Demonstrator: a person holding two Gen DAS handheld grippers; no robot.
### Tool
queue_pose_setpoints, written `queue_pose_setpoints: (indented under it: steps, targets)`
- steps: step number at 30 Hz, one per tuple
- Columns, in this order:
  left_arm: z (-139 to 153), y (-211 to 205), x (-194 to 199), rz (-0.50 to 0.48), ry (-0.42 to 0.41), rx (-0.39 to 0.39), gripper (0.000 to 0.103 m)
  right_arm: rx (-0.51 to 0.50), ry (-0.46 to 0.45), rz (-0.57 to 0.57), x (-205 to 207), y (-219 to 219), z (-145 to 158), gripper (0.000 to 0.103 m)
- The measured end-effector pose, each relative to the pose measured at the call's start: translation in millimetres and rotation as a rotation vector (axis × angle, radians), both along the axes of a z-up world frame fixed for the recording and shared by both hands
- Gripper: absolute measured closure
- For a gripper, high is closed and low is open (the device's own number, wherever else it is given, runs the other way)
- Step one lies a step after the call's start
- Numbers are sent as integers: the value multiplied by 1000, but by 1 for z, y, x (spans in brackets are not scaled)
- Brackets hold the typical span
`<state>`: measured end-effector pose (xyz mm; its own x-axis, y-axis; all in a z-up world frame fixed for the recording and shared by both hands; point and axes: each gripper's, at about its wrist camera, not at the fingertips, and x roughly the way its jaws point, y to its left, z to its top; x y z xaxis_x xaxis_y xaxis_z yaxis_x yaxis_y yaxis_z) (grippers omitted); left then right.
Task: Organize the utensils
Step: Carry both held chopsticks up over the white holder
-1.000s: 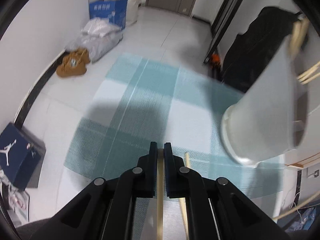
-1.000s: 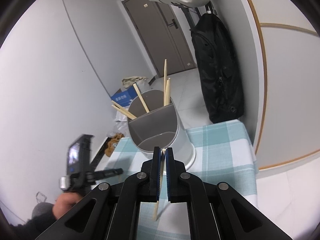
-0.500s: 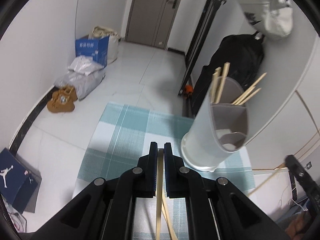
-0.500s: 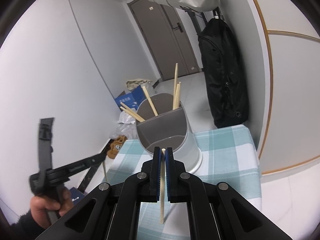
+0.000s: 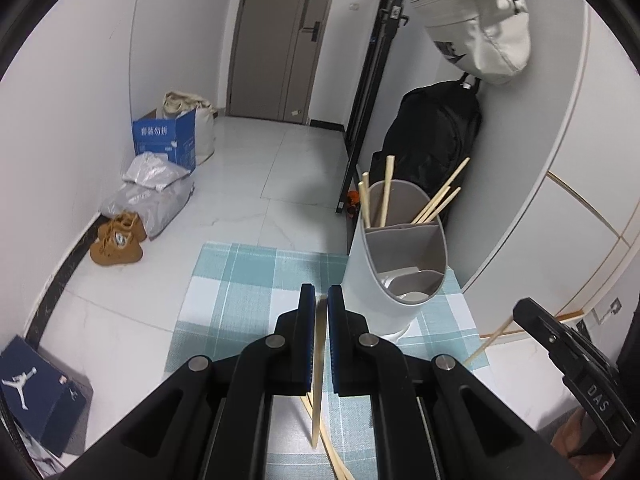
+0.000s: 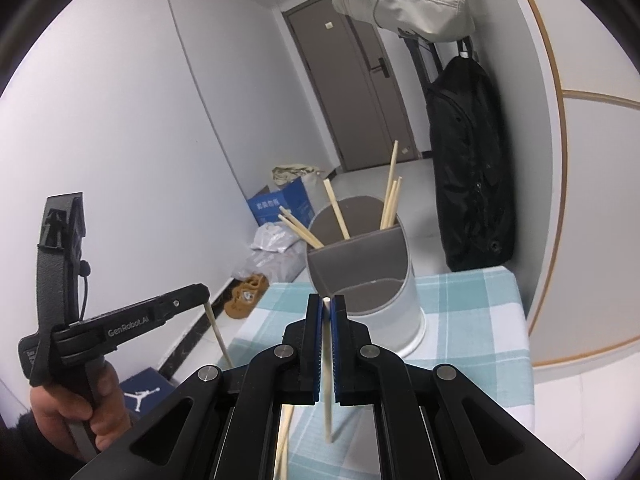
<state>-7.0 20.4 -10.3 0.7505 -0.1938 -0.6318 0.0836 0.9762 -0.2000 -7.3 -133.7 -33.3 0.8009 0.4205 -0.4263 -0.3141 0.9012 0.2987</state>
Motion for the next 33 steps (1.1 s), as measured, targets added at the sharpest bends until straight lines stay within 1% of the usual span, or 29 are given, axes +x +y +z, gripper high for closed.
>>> queue_pose_setpoints:
  steps: [7,12,14,18,19,22,25,29,33]
  targets:
    - [19,0,0,-22,-21,-2,101,62,16,-10,2,-3,4,100]
    - [32,-3,4,-40,-21,-1,101,63,1,-6,6,-1,16,100]
    - [37,-7,8,-66,-7,3,101,66,-4,-8,9,-1,22,100]
    - [55,-17,11,-100,-29,45,101,81,-10,-14,18,-6,36,100]
    - [61,-18,11,-108,-35,46,101,88,-12,-19,20,-8,41,100]
    - [80,-22,12,-143,-51,16,101,111,-15,-22,28,-15,56,100]
    - [99,-26,15,-164,-79,14,101,124,-38,-23,35,-21,76,100]
    - [128,-32,28,-166,-112,16,101,119,-84,-26,44,-27,108,100]
    - [145,-38,42,-172,-129,9,101,107,-123,-37,57,-29,139,100]
